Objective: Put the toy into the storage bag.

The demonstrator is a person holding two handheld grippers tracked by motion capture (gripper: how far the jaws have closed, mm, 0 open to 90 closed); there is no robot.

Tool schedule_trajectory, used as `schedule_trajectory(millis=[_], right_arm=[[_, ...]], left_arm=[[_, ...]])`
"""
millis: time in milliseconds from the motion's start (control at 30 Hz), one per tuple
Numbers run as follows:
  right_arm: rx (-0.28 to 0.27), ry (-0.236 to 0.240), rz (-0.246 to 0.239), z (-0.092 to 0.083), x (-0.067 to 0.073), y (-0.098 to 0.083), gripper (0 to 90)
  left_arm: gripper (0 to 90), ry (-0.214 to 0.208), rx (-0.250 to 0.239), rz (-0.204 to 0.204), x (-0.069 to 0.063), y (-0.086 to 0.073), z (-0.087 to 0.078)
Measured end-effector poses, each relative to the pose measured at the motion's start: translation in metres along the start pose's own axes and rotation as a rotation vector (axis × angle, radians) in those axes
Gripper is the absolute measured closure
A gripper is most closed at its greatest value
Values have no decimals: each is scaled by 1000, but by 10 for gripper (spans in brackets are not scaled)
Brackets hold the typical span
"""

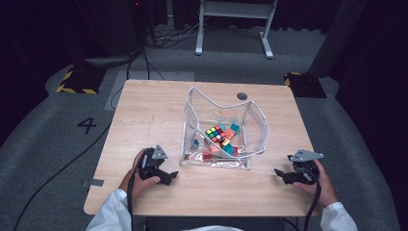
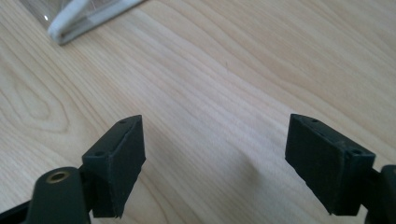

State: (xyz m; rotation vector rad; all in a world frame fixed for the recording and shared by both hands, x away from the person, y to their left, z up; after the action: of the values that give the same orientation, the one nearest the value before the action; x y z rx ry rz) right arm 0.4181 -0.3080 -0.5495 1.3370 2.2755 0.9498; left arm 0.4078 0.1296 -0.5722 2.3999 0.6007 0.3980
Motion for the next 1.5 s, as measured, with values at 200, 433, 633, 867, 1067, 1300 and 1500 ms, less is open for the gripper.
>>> schedule_trajectory(millis=[200,433,633,867,1067,1300,1500], right_arm=[[-3,7,43,-2,-9,-14,200],[-55,42,143,-6,-20,-25,165],[-61,37,168,-8,-22,-27,162],[-61,36,165,-7,-22,-27,161],[-62,37,165,-7,-22,-27,162],[-61,37,166,-7,-23,-27,161],[-61,37,165,-7,-23,-27,161]], left_arm=[[1,4,1,2,1,0,0],[0,1,1,-3,0,0,0],[0,1,0,-4,0,0,0],[0,14,5,7,2,0,0],[4,9,1,-1,0,0,0],[3,-1,-1,-7,0,0,0],[3,-1,-1,-6,0,0,0]])
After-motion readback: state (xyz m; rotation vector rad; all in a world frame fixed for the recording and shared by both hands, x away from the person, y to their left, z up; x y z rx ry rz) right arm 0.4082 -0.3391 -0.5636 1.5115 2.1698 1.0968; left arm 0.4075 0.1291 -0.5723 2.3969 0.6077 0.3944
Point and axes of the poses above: each handheld gripper's, and its own axes: z roughly forward along the jaws, y roughly out of its top, x roughly to its left, the point moved 9 cm from there along z, roughly forward along the jaws, and after that the axes turned 15 degrees about z, right-handed, at the moved point
